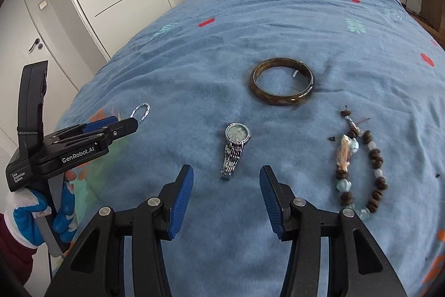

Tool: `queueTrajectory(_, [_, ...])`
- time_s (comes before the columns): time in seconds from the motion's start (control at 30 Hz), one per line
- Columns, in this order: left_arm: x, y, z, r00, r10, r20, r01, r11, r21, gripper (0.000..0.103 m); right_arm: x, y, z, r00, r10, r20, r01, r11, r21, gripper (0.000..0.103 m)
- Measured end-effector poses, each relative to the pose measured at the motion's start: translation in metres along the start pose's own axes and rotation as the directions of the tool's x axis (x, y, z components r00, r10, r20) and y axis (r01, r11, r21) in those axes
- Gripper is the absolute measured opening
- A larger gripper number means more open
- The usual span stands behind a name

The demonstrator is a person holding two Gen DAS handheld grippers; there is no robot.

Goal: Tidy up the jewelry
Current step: 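Grasp the twisted silver hoop with the left tool while the right tool grasps the wristwatch, then carry the hoop and wristwatch into the red box and release both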

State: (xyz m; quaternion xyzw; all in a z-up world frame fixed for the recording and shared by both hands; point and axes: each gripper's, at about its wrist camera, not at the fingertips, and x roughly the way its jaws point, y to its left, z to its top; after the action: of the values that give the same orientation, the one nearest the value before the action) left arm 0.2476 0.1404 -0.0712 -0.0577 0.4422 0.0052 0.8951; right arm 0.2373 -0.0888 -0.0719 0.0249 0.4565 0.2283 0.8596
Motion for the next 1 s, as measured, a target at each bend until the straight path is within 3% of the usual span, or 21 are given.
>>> queueTrajectory(0.23, [0.026, 0.003, 0.009, 1.0, 0.002, 0.001, -0.002, 1.0, -0.002, 0.051, 0.033, -0.007, 0.015, 1.0, -0.002, -0.005, 0.003, 1.0, 0.028, 0.049])
queueTrajectory(0.3, [0.027, 0.001, 0.008, 1.0, 0.011, 0.011, -0.011, 1.0, 0.005, 0.051, 0.037, -0.007, 0.017, 1.0, -0.005, -0.001, 0.005, 1.0, 0.026, 0.044])
queueTrajectory(0.37, [0.026, -0.001, 0.006, 1.0, 0.018, 0.021, -0.019, 1.0, 0.014, 0.05, 0.04, -0.008, 0.018, 1.0, -0.006, -0.002, 0.006, 1.0, 0.023, 0.026])
queueTrajectory(0.4, [0.025, -0.001, 0.005, 0.999, 0.019, 0.027, -0.02, 1.0, 0.016, 0.049, 0.04, -0.009, 0.019, 1.0, -0.001, -0.002, 0.001, 1.0, 0.027, 0.023])
queueTrajectory(0.5, [0.022, -0.003, 0.003, 0.999, 0.009, 0.033, -0.009, 1.0, 0.016, 0.038, 0.04, -0.01, 0.018, 1.0, 0.007, 0.0, -0.007, 1.0, 0.022, 0.023])
queueTrajectory(0.77, [0.005, -0.011, -0.01, 0.999, 0.004, 0.04, -0.005, 1.0, 0.008, 0.038, 0.022, -0.005, 0.009, 0.999, 0.029, 0.025, -0.03, 0.999, 0.014, 0.022])
queueTrajectory(1.0, [-0.027, -0.04, -0.024, 0.998, -0.024, 0.054, 0.022, 0.999, 0.044, 0.038, -0.017, -0.008, -0.005, 0.998, 0.029, 0.061, -0.03, 0.999, 0.02, 0.022])
